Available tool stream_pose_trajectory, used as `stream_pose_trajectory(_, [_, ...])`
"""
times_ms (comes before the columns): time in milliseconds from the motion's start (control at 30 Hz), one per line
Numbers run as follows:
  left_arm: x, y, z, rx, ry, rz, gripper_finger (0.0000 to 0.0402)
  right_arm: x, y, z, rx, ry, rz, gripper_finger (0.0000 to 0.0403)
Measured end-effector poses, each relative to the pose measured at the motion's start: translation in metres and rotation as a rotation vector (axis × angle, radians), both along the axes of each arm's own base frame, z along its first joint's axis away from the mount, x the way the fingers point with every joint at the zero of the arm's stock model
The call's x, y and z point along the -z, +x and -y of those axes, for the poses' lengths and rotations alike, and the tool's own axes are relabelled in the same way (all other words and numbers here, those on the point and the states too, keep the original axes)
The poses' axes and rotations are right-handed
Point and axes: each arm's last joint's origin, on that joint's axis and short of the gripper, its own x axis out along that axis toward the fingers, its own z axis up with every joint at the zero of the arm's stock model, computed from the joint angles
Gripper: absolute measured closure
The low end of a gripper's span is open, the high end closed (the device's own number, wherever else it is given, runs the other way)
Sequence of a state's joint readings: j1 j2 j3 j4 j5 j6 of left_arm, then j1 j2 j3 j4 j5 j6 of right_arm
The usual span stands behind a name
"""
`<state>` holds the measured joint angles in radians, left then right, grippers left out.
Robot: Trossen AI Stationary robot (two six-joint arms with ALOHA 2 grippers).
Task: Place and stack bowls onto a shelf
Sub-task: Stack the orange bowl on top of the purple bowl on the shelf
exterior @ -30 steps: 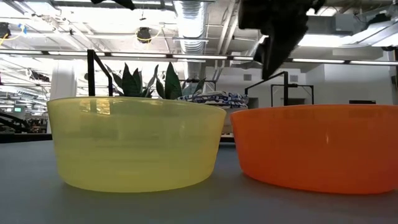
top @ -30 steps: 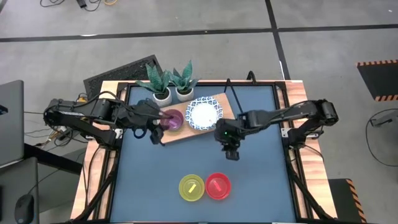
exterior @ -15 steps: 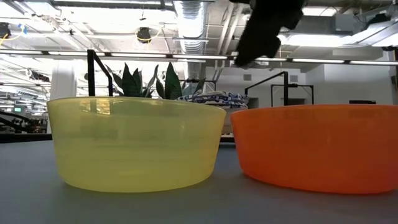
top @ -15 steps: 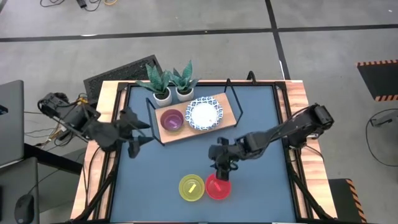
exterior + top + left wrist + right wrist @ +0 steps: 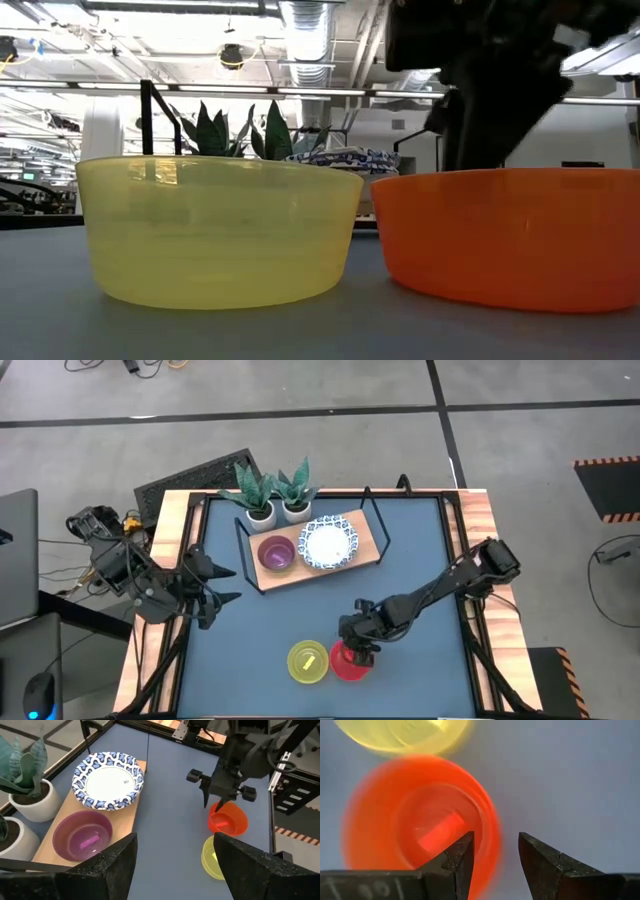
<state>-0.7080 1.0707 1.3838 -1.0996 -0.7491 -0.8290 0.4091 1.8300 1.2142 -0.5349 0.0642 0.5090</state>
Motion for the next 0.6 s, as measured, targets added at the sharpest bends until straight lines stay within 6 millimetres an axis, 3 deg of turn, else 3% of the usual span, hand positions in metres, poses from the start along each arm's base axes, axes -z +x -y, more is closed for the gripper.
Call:
stream_pose_trajectory(200, [0.001,-0.002,0.002,-0.021,0.015,0.012,0.0154,0.013,-0.001,0.001,0.052,-0.008,-0.076,0.0242])
stream_pose_trajectory(300, [0.001,-0.002,0.002,-0.023,0.016,0.013,0.0154,0.017,-0.002,0.003,0.062,-0.013,-0.109,0.0287])
stream_pose_trajectory(433, [0.001,-0.002,0.001,-0.026,0.022,0.011,0.0154,0.017,-0.003,0.004,0.076,-0.006,-0.121,0.0377])
stream_pose_trajectory(600, [0.001,-0.002,0.001,-0.026,0.024,0.010,0.0154,0.005,-0.004,0.017,0.145,0.000,-0.139,0.0381])
